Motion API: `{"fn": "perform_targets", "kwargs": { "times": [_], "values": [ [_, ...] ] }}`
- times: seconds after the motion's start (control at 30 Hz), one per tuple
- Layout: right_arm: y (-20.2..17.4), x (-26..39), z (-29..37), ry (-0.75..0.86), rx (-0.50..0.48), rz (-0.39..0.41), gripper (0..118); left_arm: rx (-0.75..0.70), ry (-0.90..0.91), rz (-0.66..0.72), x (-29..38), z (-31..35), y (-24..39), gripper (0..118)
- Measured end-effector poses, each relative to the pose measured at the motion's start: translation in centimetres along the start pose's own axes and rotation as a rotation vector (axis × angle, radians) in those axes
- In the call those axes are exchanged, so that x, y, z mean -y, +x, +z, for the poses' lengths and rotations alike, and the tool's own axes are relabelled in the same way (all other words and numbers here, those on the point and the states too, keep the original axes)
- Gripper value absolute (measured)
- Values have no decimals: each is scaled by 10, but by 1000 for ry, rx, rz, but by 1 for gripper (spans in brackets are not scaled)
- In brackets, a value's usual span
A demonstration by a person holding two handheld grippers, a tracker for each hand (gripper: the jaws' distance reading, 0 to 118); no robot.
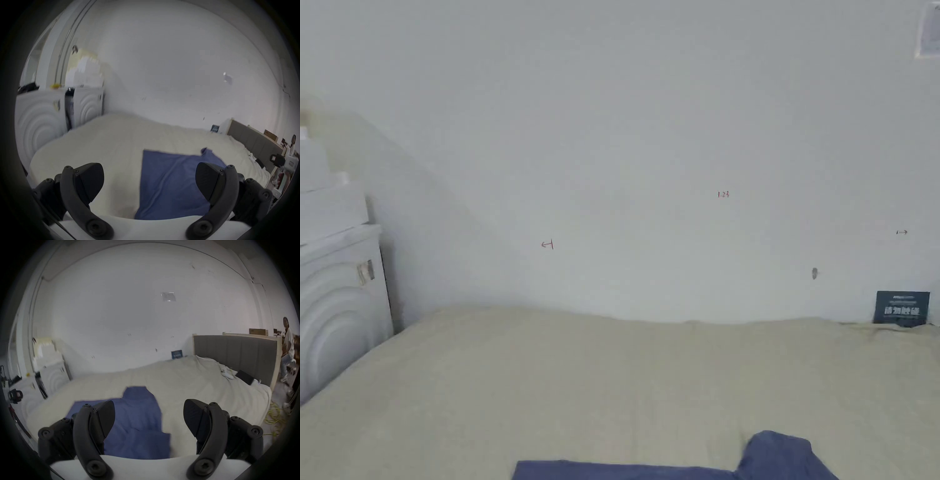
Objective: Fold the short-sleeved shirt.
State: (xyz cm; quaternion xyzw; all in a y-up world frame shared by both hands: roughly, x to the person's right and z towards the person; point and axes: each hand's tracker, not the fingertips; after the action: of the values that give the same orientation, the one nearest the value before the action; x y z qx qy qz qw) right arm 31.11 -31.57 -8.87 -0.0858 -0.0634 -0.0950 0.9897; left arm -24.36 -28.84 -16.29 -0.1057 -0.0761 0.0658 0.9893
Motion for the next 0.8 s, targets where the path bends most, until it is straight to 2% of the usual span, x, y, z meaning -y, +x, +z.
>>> {"fn": "perform_targets", "kwargs": {
  "times": [0.2, 0.27, 0.3, 0.33, 0.4, 0.43, 0.5, 0.53, 0.57, 0.8],
  "values": [
    [-46, -8, -8, 17, -64, 57, 89, 34, 58, -48, -5, -4, 43, 112],
    [-55, -2, -9, 4, -73, 80, 89, 57, 49, -44, 2, -2, 49, 97],
    [-59, 2, -8, -4, -80, 87, 87, 58, 51, -39, 8, -1, 50, 83],
    [-61, 7, -8, -29, -96, 98, 78, 60, 45, -34, 12, 0, 51, 65],
    [-65, 16, -4, -37, -110, 106, 73, 47, 16, -38, 22, 3, 53, 56],
    [-67, 20, -3, -60, -116, 123, 62, 40, 1, -52, 28, 4, 52, 47],
    [-70, 28, -2, -78, -114, 142, 13, 33, -33, -50, 37, 6, 49, 20],
    [-68, 32, -1, -86, -113, 154, 0, 20, -50, -40, 42, 8, 46, 7],
    [-67, 33, -3, -119, -122, 164, 0, 22, -50, -37, 45, 10, 42, 0],
    [-71, 36, -6, -136, -114, 159, 0, -33, -125, -32, 61, 10, 23, 0]
  ]
}}
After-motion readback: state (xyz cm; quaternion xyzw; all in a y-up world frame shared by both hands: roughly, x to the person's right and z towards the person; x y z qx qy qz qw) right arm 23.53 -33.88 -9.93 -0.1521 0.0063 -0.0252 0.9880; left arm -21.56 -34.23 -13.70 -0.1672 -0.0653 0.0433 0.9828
